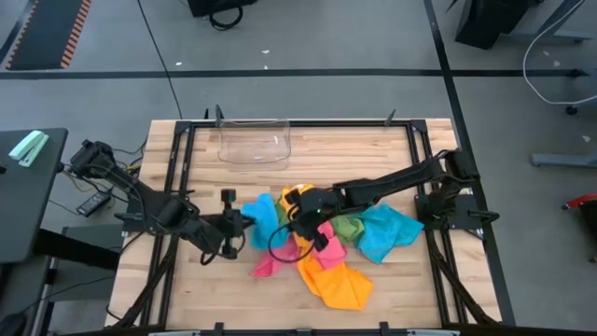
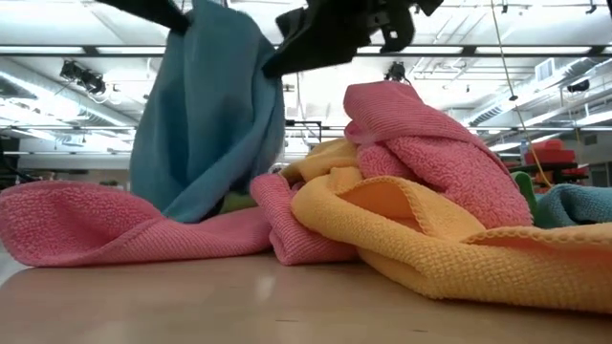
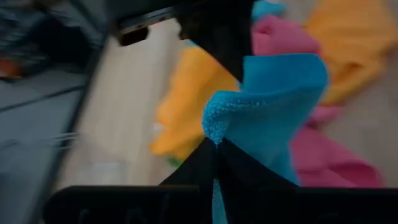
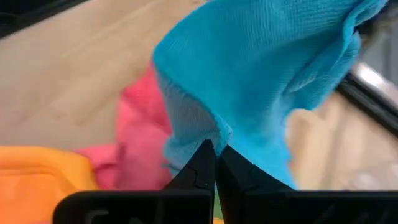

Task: Fold microfiber towels
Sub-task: Fold the left blue microfiber towel

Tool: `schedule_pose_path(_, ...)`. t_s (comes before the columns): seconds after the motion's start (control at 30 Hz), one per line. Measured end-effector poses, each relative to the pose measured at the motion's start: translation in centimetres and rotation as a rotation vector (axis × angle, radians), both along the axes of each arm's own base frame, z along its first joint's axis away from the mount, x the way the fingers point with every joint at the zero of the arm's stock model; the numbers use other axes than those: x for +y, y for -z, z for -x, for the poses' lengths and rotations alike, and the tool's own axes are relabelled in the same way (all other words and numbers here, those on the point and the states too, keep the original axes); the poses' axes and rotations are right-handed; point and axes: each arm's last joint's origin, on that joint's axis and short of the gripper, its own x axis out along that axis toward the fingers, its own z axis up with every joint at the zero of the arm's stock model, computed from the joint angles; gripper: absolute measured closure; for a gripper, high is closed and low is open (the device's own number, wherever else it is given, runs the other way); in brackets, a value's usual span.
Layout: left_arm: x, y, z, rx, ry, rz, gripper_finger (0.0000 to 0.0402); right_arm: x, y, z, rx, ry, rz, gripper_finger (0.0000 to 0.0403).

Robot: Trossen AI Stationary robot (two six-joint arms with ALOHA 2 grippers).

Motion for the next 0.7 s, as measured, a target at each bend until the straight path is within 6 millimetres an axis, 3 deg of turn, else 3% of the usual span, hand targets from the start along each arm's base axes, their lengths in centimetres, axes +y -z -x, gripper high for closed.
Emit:
schedule_pose_path(0.23,2.2,-0.3,-0.3,-0.033,-0.188,-0.131,0.0393,-4.2,-2.1,0.5,-0.058,0.112,0.029,0.0393)
schedule_pose_path(0.43,4.3,-0.7,-0.6,-0.019,-0.26,-0.163,0.0376,-6.7,-4.1,1.4,-0.115,0.159,0.019,0.0393)
schedule_pose_path(0.7,7.2,-5.1,1.3,-0.098,-0.299,-0.216,0.0393,-9.1,-6.3,2.6,-0.198,0.17,0.105,0.0393)
